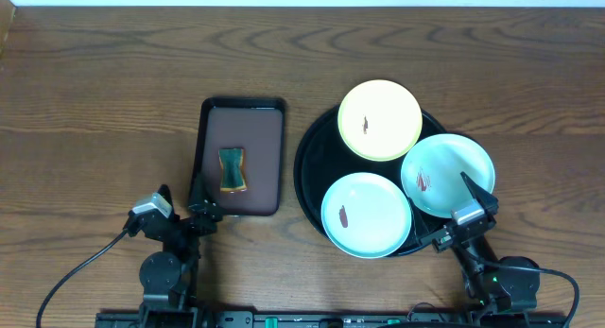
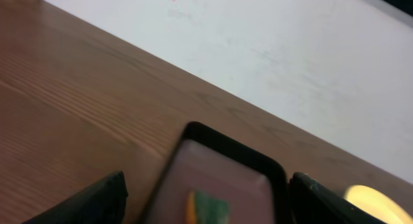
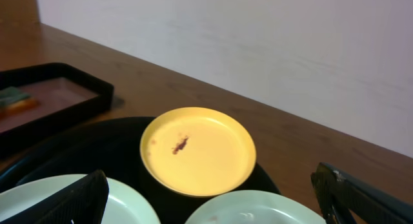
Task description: Clean dirty plates on tray and stack at the side
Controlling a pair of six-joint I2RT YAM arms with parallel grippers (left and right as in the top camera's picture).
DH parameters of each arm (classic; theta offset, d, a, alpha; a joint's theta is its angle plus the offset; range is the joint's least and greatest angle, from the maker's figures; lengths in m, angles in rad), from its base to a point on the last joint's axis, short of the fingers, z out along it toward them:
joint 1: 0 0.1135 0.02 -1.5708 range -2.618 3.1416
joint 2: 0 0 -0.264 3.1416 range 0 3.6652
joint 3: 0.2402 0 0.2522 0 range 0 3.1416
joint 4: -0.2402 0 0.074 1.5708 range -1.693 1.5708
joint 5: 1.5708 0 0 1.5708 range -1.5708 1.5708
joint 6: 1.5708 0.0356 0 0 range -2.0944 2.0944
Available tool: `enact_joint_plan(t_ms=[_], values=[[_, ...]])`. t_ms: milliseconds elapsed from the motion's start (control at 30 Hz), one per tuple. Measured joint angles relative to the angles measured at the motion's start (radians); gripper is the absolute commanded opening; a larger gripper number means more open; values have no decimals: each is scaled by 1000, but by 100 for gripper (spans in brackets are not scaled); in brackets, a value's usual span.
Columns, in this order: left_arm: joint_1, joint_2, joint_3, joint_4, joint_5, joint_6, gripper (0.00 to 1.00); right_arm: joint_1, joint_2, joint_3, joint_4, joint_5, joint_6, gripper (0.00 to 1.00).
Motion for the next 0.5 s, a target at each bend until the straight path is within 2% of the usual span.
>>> enact_joint_plan(t_ms=[133, 300, 400, 500], values=[[0, 1, -3, 16, 90, -82, 81, 0, 0, -1, 10, -79, 9, 99], [0, 2, 15, 98, 184, -113, 81, 0, 3, 23, 29, -135, 126, 99], [0, 47, 124, 40, 210, -107, 81, 0, 37, 113, -36, -137, 177, 99], [0, 161, 313, -79, 224, -104, 81, 0, 142, 290, -115, -142, 202, 99]])
